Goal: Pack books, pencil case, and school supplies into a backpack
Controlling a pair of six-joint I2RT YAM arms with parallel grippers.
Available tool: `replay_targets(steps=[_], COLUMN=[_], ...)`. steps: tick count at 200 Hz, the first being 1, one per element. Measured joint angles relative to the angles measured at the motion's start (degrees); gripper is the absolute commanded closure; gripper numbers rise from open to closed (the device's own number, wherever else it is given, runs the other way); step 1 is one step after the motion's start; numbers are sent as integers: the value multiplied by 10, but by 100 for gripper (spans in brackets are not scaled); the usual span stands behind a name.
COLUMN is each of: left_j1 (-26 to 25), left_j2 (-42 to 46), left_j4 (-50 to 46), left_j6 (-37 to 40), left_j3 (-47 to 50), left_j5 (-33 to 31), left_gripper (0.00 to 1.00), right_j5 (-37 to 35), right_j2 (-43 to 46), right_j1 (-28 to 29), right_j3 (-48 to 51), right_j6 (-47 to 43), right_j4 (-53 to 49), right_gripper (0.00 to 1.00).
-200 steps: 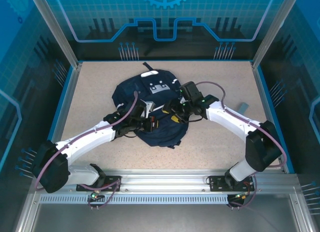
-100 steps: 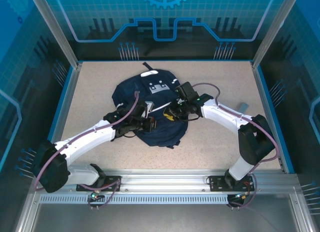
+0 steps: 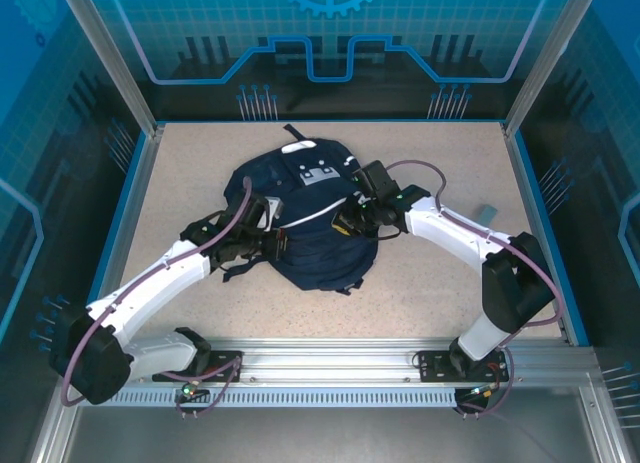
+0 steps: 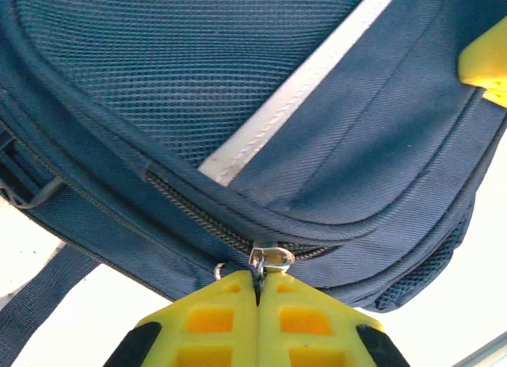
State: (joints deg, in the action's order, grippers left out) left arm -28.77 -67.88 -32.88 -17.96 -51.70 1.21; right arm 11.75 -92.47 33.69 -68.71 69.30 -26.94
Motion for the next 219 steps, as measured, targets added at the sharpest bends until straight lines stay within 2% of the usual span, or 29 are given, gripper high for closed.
replay_targets(steps=[38,85,130,145,158,171,184,219], left_j1=[32,60,74,76,77,79,87,99], left_j2=[-13,-78,-127,-136,-138,-139,-138,-116], left_j4=[3,5,4,3,2,1,5,9], left_j6=[0,20,49,50,50,49,47,42], left_j3=[-1,-50,-93,-97,-99,-99,-100,-102], left_j5=[0,12,10,7,4,-6,-22,-30], left_gripper=[100,100,100,100,85,69,54,28], right_j5=[-1,-30,-38,-36,-31,-23,-19,-30], right_j2=[0,0,0,0,0,0,0,10], right_j1=[0,0,0,0,0,0,0,-2], right_j3=[0,-8,-11,-11,-11,-12,-12,-30], right_j6=[-6,-17,-25,-29,-37,-47,-59,-109], right_j4=[0,-2,4,9,11,7,-1,-38], right_gripper=[91,91,88,83,74,56,44,27])
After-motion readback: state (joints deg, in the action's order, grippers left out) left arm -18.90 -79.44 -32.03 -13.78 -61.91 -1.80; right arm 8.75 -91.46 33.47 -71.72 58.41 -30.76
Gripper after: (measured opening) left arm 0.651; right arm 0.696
